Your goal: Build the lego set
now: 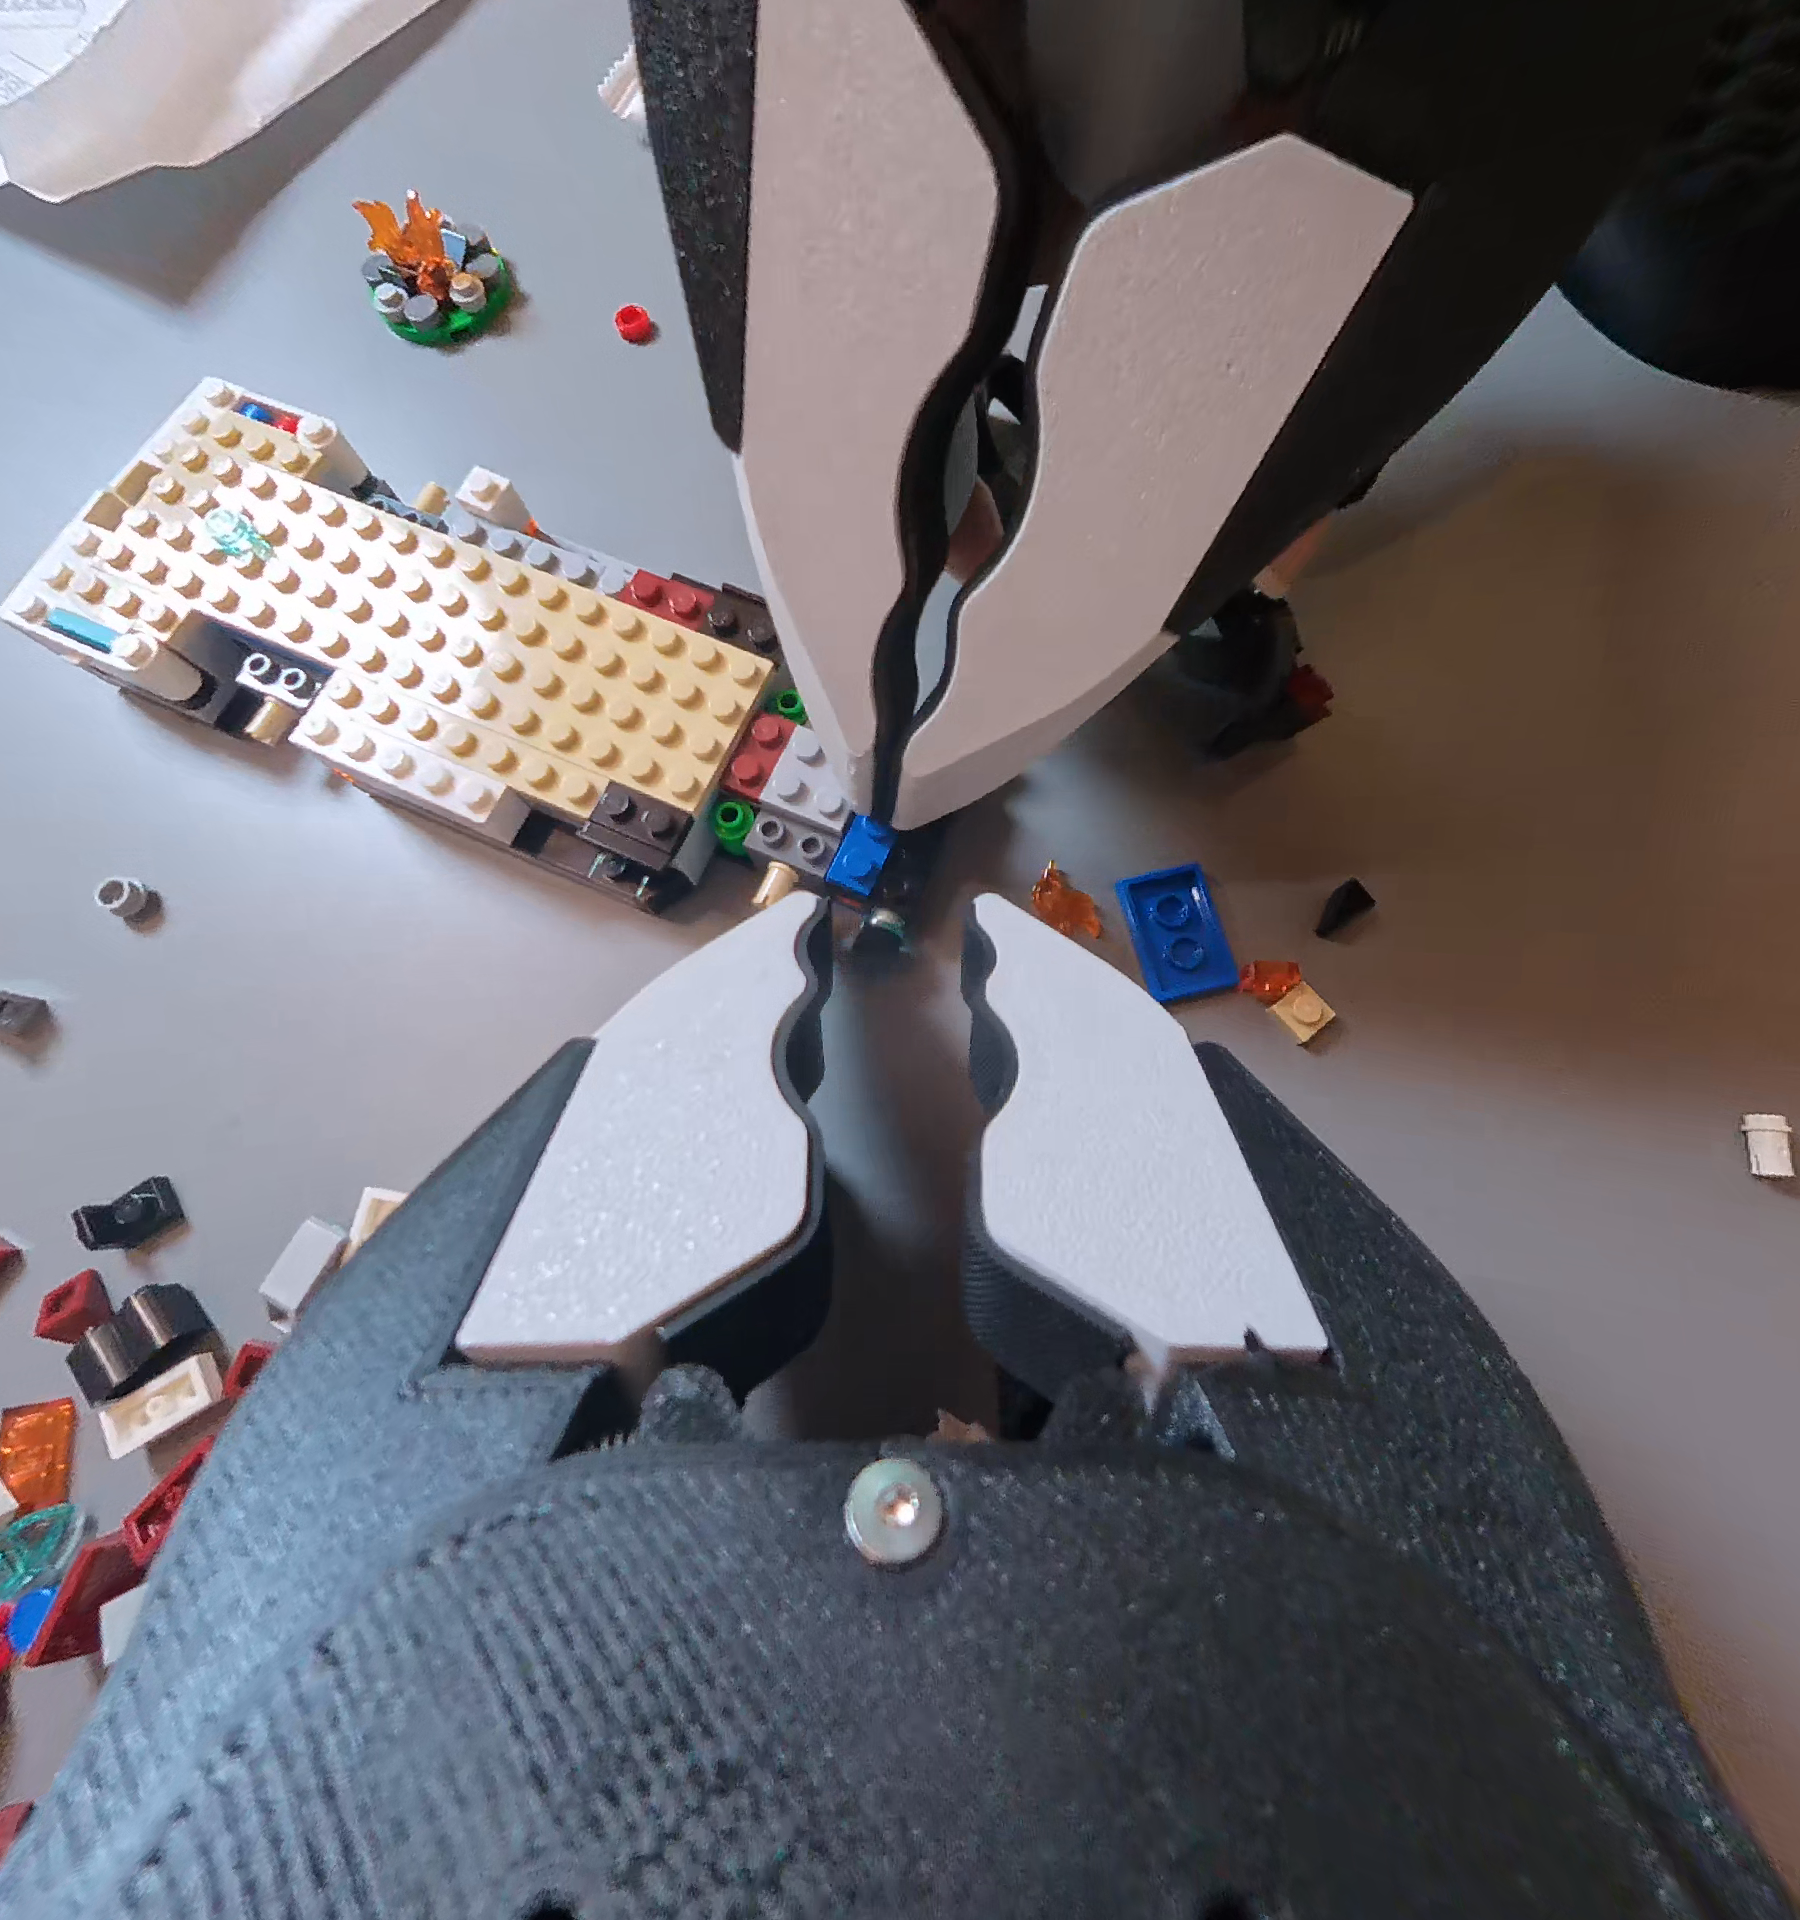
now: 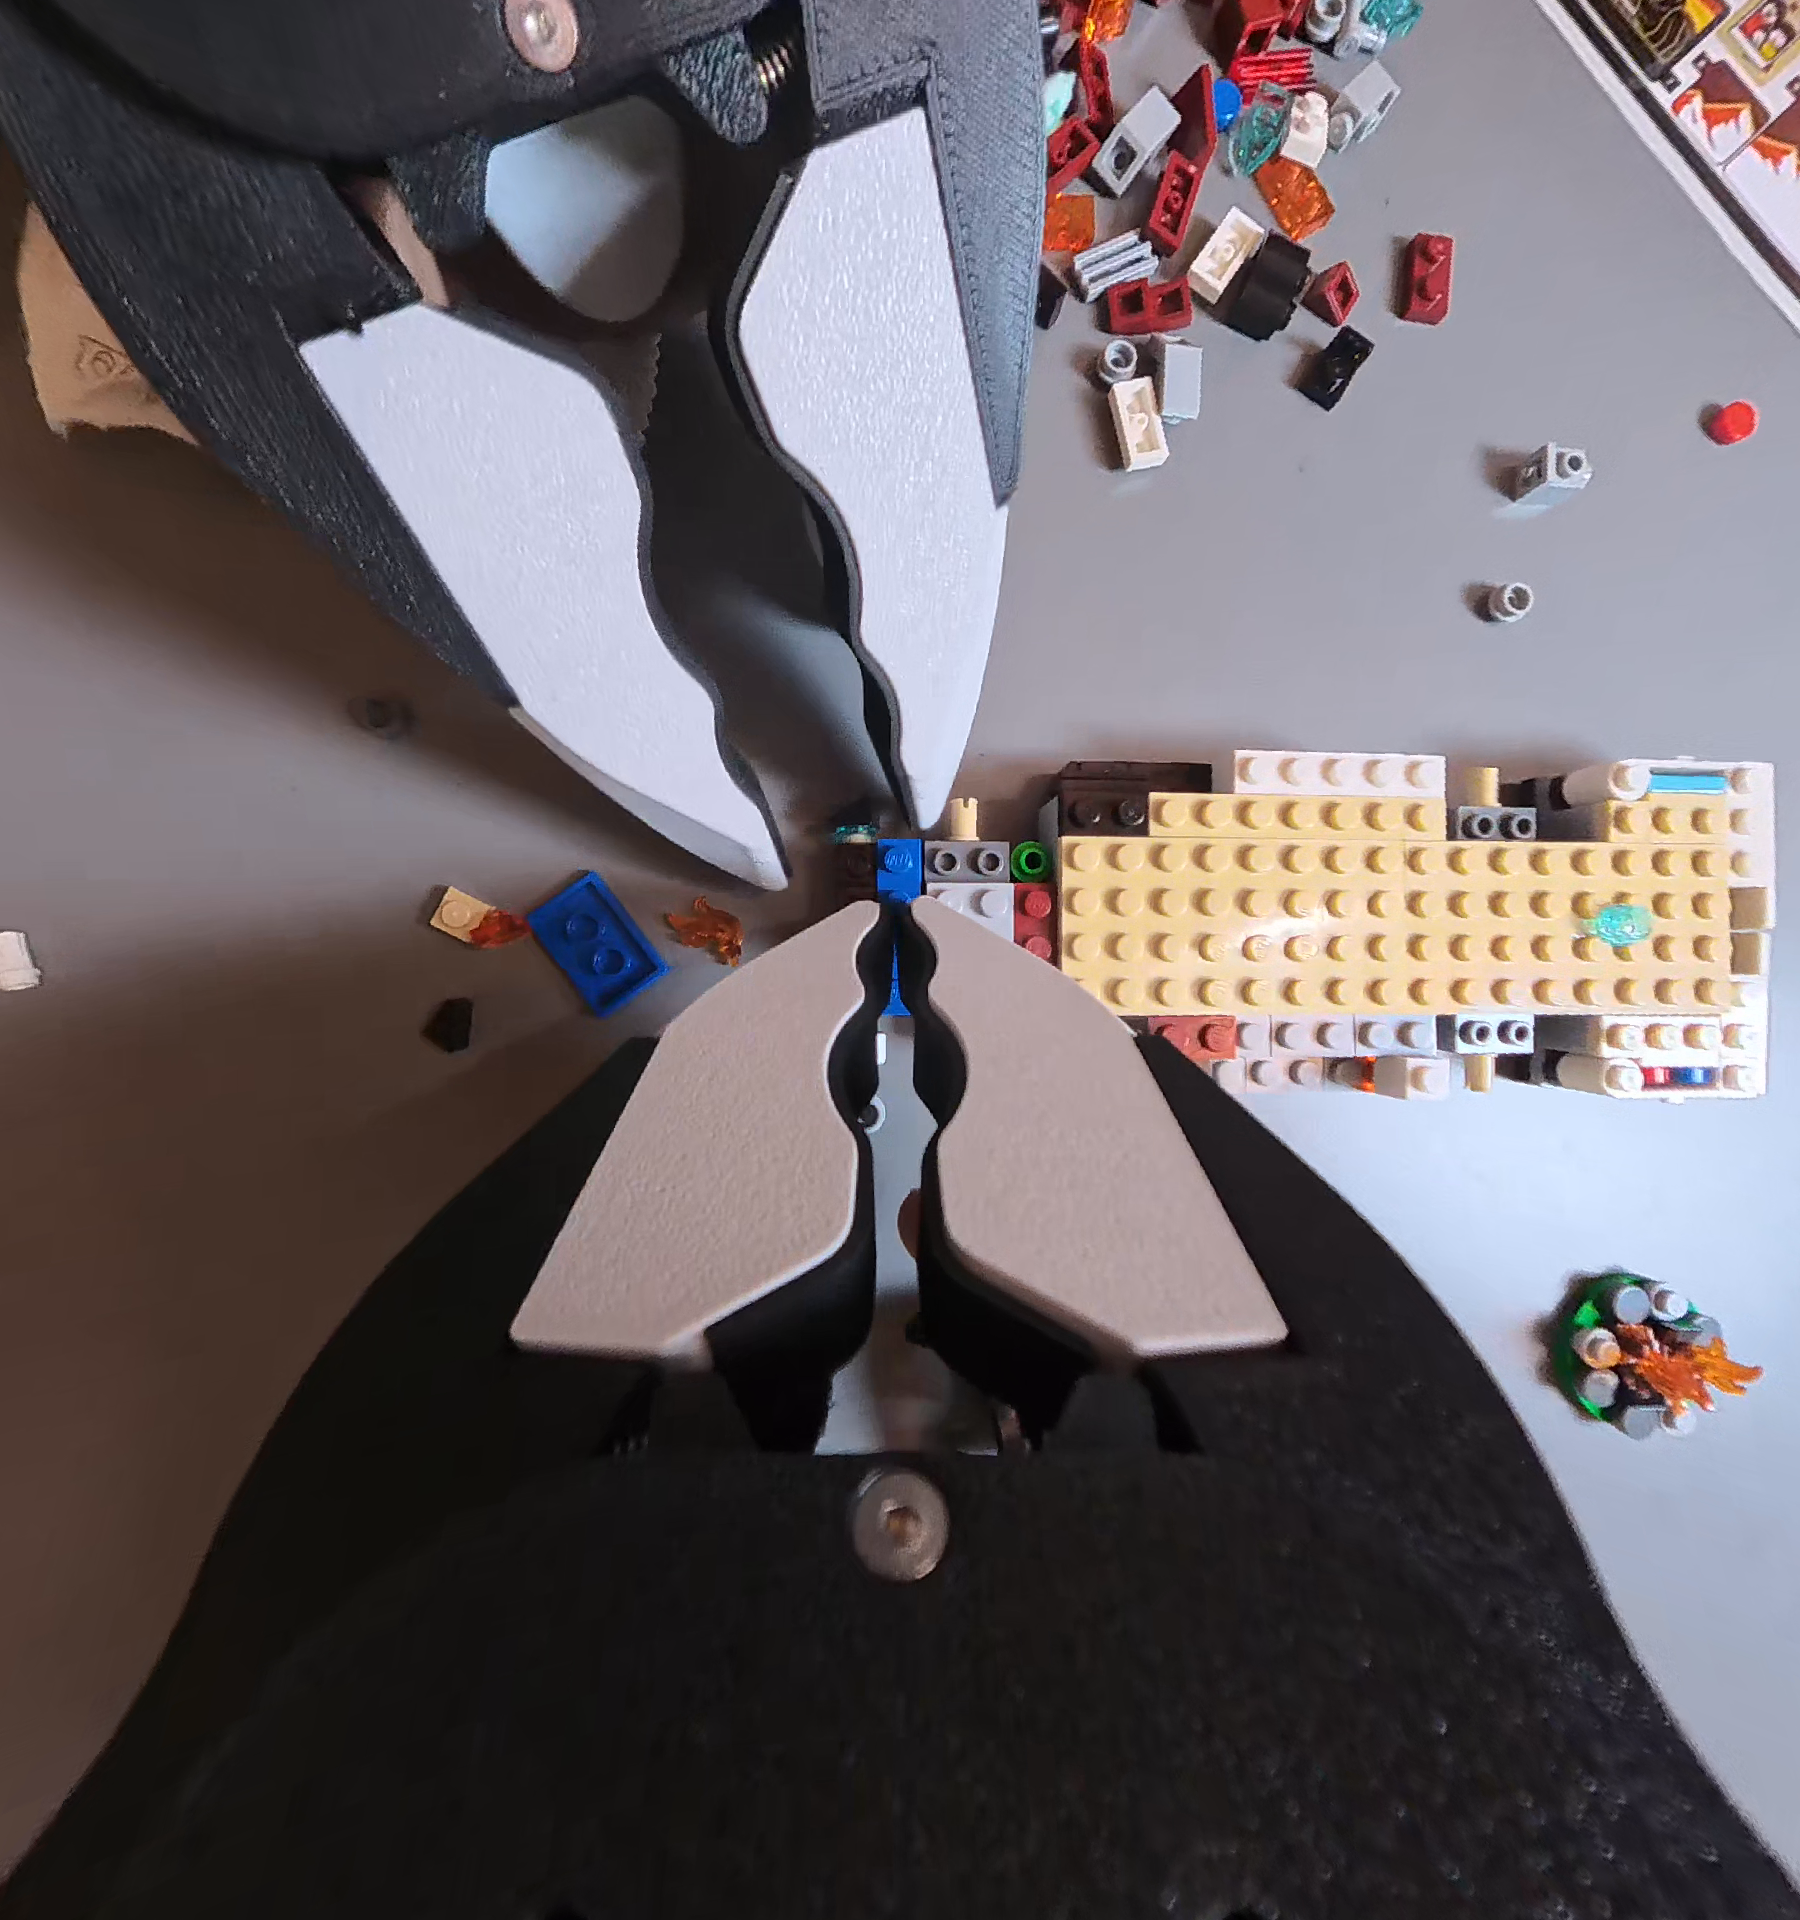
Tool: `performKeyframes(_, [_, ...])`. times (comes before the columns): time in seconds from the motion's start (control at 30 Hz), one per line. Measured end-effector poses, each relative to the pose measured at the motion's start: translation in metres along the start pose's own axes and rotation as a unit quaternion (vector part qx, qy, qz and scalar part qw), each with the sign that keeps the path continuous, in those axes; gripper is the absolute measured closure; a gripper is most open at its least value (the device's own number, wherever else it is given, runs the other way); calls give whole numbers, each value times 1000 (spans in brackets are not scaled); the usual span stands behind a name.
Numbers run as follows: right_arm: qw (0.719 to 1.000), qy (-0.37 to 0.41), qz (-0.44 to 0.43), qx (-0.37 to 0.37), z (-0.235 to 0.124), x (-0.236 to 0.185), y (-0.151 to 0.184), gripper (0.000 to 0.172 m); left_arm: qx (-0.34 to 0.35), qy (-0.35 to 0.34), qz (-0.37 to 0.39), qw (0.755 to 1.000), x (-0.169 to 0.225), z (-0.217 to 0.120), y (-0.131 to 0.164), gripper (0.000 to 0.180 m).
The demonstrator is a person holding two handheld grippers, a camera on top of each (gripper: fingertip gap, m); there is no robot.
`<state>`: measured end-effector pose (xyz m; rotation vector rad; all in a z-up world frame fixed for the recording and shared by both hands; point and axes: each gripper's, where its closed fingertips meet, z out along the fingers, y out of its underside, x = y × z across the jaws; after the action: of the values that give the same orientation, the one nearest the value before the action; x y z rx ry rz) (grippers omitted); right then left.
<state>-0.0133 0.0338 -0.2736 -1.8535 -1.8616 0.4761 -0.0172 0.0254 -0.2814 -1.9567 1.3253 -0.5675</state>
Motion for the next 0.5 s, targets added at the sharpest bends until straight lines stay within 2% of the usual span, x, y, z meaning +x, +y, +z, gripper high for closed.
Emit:
performKeyframes(0.17, [1000,-2,0,-8,1,0,-2,171,0,-9,2,1000,-2,1,0,159])
performKeyframes(0.37, [999,0,-17,51,-20,8,-14,161,7,-14,-3,1000,-4,-1,0,159])
performKeyframes(0.5, [997,34,-38,63,-32,21,-4,160,12,-18,-2,1000,-5,-3,-1,159])
